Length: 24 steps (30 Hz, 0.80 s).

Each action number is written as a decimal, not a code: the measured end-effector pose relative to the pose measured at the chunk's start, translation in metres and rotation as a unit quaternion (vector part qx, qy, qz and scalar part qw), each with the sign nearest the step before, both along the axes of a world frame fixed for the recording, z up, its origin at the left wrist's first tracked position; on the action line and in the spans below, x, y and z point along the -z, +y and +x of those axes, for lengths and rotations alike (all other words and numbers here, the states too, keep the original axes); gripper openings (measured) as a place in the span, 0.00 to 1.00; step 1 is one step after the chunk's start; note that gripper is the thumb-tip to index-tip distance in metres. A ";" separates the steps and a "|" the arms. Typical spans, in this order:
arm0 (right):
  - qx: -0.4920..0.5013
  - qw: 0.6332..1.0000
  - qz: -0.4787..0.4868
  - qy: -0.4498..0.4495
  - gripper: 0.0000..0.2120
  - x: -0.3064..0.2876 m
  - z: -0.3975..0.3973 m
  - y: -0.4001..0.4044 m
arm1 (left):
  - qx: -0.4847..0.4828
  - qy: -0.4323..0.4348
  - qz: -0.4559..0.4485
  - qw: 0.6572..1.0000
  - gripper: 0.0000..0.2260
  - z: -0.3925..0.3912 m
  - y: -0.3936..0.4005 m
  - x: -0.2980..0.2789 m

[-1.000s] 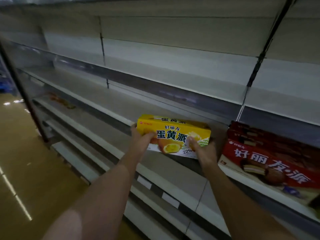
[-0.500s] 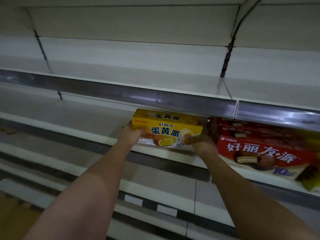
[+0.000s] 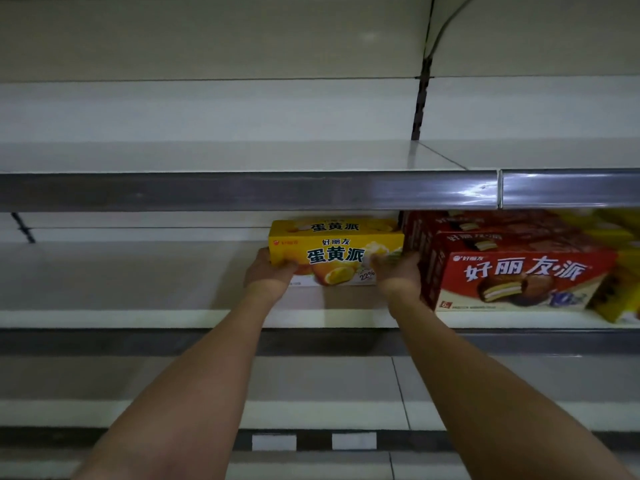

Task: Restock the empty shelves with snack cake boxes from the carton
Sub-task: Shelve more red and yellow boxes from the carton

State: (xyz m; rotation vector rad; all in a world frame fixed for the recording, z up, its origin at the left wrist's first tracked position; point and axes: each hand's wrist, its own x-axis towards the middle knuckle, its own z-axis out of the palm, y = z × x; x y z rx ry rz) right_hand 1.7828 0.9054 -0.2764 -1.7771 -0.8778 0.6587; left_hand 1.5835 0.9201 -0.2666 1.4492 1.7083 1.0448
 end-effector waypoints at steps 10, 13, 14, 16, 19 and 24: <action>-0.036 0.996 0.050 0.070 0.29 0.004 0.017 0.032 | 0.033 -0.118 0.020 0.992 0.31 0.027 0.037 0.016; -0.037 0.990 0.087 0.108 0.30 0.006 0.020 0.041 | 0.052 -0.120 0.028 0.991 0.31 0.030 0.050 0.022; -0.041 0.986 0.102 0.126 0.31 0.007 0.022 0.045 | 0.057 -0.128 0.030 0.990 0.28 0.031 0.051 0.023; -0.052 0.982 0.115 0.142 0.31 0.008 0.022 0.050 | 0.062 -0.143 0.038 0.987 0.22 0.034 0.054 0.024; -0.074 0.979 0.128 0.138 0.29 0.010 0.024 0.055 | 0.053 -0.136 0.048 0.988 0.22 0.036 0.063 0.031; -0.094 0.975 0.132 0.150 0.27 0.011 0.028 0.061 | 0.032 -0.140 0.032 0.989 0.24 0.045 0.071 0.033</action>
